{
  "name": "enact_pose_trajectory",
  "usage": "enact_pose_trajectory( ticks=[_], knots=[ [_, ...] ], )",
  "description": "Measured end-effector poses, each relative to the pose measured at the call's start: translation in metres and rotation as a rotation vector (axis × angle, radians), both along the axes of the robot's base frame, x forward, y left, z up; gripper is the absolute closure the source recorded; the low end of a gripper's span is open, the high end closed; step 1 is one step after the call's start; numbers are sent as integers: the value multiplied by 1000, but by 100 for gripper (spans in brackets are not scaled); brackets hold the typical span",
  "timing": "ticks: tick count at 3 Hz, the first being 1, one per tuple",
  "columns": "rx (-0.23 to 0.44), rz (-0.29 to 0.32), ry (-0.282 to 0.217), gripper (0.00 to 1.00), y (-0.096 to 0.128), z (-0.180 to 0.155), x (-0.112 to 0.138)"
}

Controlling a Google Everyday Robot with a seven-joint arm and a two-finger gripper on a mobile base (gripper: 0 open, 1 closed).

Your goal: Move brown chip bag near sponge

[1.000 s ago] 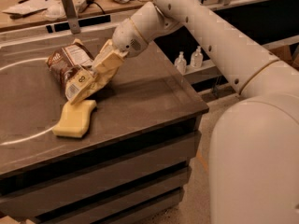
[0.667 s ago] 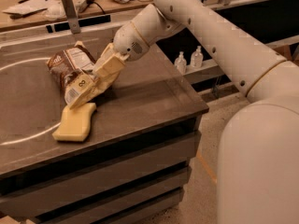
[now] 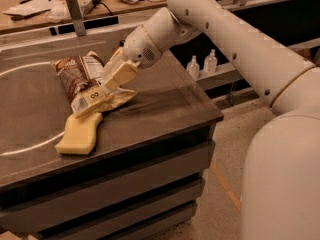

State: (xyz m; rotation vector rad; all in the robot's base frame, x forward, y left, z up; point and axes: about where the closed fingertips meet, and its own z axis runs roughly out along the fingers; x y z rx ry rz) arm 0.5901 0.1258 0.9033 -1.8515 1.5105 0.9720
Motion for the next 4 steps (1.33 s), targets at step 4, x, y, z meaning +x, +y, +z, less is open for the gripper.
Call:
enact_pose_trajectory(
  ticks=[4],
  knots=[
    [34,-507,-340,0,-143,33,99]
  ],
)
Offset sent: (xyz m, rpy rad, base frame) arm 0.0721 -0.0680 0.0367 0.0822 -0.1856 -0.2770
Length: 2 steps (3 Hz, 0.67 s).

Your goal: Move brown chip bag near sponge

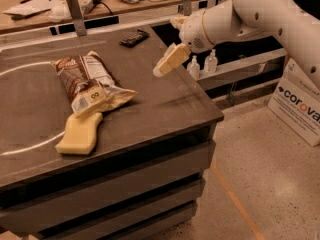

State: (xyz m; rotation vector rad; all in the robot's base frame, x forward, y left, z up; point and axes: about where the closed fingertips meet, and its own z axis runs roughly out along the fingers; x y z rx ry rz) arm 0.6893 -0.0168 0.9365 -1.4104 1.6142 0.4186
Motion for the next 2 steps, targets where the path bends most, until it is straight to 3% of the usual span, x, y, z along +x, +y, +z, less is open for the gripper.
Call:
enact_pose_trajectory(
  ticks=[1,2],
  knots=[
    [-29,-142,-30,0,-37,0,14],
    [-26,-151,-35,0,-37,1,17]
  ],
)
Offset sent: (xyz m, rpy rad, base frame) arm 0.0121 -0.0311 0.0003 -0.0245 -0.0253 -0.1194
